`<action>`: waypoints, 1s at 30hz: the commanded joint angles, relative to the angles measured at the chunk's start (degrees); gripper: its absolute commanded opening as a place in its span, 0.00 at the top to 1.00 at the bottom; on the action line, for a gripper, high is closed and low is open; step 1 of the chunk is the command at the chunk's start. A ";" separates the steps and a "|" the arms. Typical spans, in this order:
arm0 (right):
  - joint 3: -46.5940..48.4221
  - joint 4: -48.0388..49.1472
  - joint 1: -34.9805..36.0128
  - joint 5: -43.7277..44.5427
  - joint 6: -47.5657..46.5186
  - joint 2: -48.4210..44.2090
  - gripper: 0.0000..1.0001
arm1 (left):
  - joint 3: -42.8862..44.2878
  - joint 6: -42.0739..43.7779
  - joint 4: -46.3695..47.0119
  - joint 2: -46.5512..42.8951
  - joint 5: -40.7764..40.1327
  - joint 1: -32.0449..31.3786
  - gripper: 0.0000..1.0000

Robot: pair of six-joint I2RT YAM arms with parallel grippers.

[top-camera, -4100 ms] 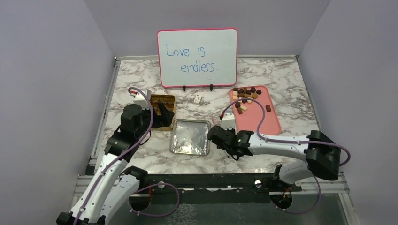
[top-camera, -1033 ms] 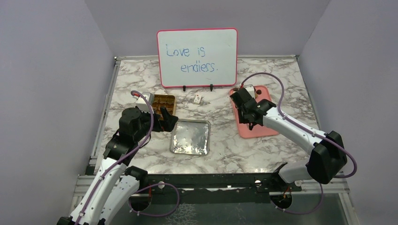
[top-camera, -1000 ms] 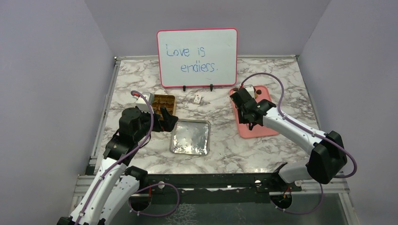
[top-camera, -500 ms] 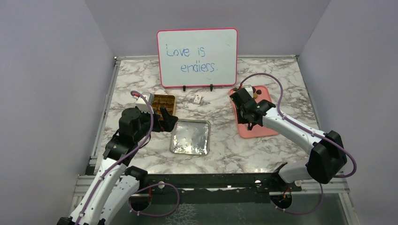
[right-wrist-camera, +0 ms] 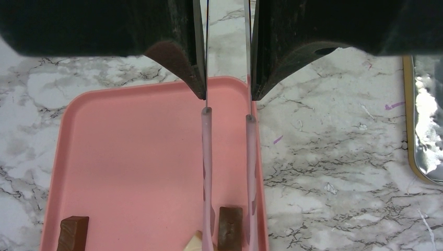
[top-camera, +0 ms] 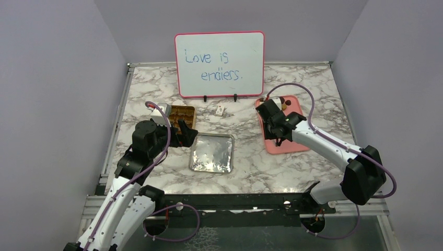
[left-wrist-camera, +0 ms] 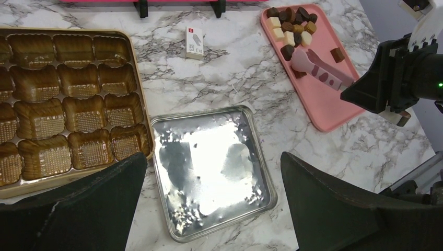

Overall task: Pack the chocolate
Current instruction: Pick up the fake chocolate from the plate.

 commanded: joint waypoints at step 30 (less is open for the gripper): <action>-0.34 -0.76 -0.34 -4.57 0.16 -3.98 0.73 | -0.33 0.64 0.29 -2.00 -3.56 -0.14 0.01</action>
